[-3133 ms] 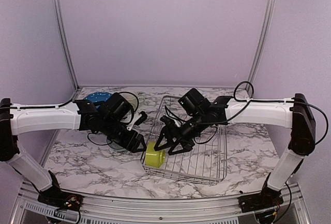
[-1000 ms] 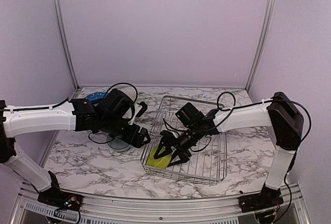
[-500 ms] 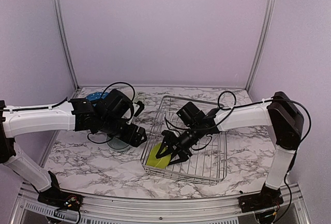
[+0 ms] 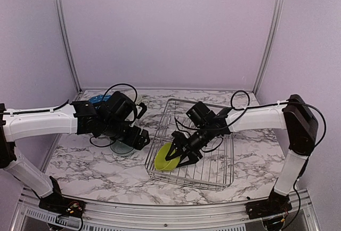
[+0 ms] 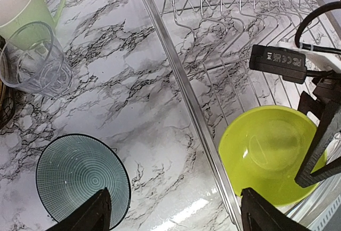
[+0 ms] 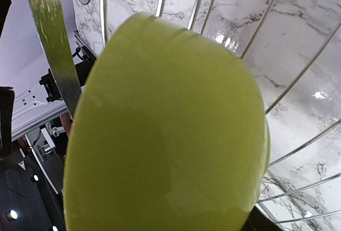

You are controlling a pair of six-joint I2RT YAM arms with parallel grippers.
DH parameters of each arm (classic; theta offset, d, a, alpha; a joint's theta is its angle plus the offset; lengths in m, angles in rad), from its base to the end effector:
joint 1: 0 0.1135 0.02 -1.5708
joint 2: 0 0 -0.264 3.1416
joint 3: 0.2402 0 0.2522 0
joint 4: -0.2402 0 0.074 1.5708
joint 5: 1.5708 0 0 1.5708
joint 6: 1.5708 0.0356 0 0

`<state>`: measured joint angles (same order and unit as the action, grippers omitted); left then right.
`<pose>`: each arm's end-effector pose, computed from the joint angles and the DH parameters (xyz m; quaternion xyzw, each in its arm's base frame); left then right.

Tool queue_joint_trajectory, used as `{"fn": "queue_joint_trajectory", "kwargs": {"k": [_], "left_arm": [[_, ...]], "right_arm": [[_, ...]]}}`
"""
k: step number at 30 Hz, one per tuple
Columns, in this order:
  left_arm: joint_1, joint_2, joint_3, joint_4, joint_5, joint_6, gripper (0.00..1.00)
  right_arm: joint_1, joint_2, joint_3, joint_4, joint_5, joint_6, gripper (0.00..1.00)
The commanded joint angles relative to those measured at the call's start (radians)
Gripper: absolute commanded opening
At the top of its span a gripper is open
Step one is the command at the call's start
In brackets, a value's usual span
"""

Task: Unload the mixed dishes from the dish rack
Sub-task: Grab the bowl from the dish rack, then pass from the right arm to the left

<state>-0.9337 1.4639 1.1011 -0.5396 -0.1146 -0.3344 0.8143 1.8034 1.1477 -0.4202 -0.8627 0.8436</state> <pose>0.1876 -0.2467 0.2593 0.2605 0.9066 -0.1504 0.2959 0.2259 0.2787 0.1831 0.0895 -0.8821 -0.4379 0.1485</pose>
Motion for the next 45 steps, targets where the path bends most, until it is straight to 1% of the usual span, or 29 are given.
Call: {"fn": "queue_joint_trajectory", "kwargs": {"k": [1, 8, 12, 17, 18, 22, 24, 29, 33, 37, 43, 45], "left_arm": [[0.010, 0.002, -0.003, -0.011, -0.017, 0.001, 0.86], [0.020, -0.012, -0.006, 0.013, -0.008, 0.016, 0.87], [0.025, -0.051, -0.022, 0.080, 0.015, 0.030, 0.87], [0.031, -0.114, -0.048, 0.199, 0.126, 0.054, 0.87], [0.032, -0.121, -0.050, 0.224, 0.168, 0.059, 0.86], [0.031, -0.134, -0.058, 0.285, 0.277, 0.083, 0.85], [0.031, -0.128, -0.055, 0.290, 0.300, 0.090, 0.84], [0.031, -0.102, -0.027, 0.276, 0.287, 0.103, 0.83], [0.033, -0.071, -0.011, 0.246, 0.236, 0.111, 0.82], [0.038, -0.058, -0.029, 0.239, 0.180, 0.099, 0.79], [0.045, -0.065, -0.049, 0.248, 0.158, 0.081, 0.73], [0.045, -0.063, -0.049, 0.248, 0.161, 0.080, 0.68]], "right_arm": [[-0.021, -0.057, 0.020, -0.031, 0.031, -0.020, 0.51], [-0.046, -0.112, 0.003, -0.073, 0.058, -0.037, 0.49], [-0.052, -0.140, 0.020, -0.080, 0.082, -0.069, 0.49], [-0.052, -0.155, 0.080, -0.092, 0.117, -0.131, 0.48], [-0.052, -0.156, 0.090, -0.095, 0.121, -0.143, 0.48], [-0.050, -0.160, 0.122, -0.080, 0.119, -0.172, 0.45], [-0.047, -0.168, 0.138, -0.059, 0.113, -0.185, 0.44], [-0.021, -0.167, 0.193, -0.052, 0.095, -0.238, 0.42], [-0.004, -0.169, 0.213, -0.044, 0.089, -0.257, 0.41], [0.020, -0.169, 0.225, -0.031, 0.080, -0.270, 0.40], [0.035, -0.174, 0.229, -0.017, 0.077, -0.279, 0.39], [0.037, -0.175, 0.233, -0.014, 0.076, -0.282, 0.39]]}}
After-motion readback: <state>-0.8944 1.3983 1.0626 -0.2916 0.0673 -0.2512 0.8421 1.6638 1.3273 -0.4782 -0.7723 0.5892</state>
